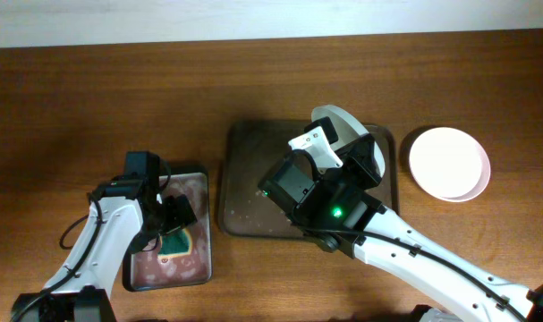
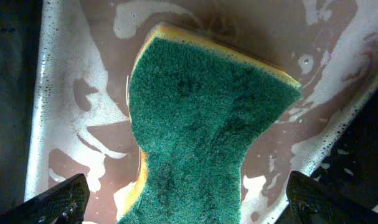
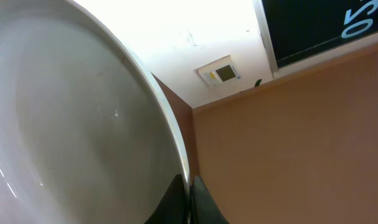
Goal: Clean dirty plates on tray and stack at the side
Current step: 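Lift the third cleaned plate off the brown tray with the right gripper, then carry the plate right and lower it onto the plate stack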
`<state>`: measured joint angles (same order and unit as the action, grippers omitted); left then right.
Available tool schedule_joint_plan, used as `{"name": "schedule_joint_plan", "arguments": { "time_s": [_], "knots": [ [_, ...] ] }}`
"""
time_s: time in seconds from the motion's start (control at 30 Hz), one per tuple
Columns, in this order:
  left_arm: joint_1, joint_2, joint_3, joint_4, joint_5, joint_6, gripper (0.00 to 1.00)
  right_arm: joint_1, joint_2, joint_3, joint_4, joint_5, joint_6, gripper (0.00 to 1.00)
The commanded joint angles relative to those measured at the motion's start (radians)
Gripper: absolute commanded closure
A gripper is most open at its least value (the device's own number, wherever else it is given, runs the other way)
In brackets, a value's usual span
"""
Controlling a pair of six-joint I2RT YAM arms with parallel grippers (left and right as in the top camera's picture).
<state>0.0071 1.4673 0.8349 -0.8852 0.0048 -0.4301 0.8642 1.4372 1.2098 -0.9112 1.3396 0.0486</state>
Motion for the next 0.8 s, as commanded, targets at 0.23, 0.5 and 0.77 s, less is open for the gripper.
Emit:
{"name": "schedule_joint_plan", "arguments": {
  "time_s": [0.23, 0.5, 0.77],
  "knots": [
    [0.003, -0.018, 0.003, -0.001, 0.011, 0.006, 0.01, 0.007, -0.01, 0.015, 0.002, 0.045, 0.008, 0.96],
    [0.002, -0.018, 0.003, -0.001, 0.011, 0.006, 0.01, 0.007, -0.01, 0.015, 0.003, 0.046, 0.008, 0.96],
    [0.003, -0.018, 0.003, -0.001, 0.011, 0.006, 0.01, -0.043, -0.011, 0.015, 0.036, -0.065, 0.058, 0.96]
  ]
}}
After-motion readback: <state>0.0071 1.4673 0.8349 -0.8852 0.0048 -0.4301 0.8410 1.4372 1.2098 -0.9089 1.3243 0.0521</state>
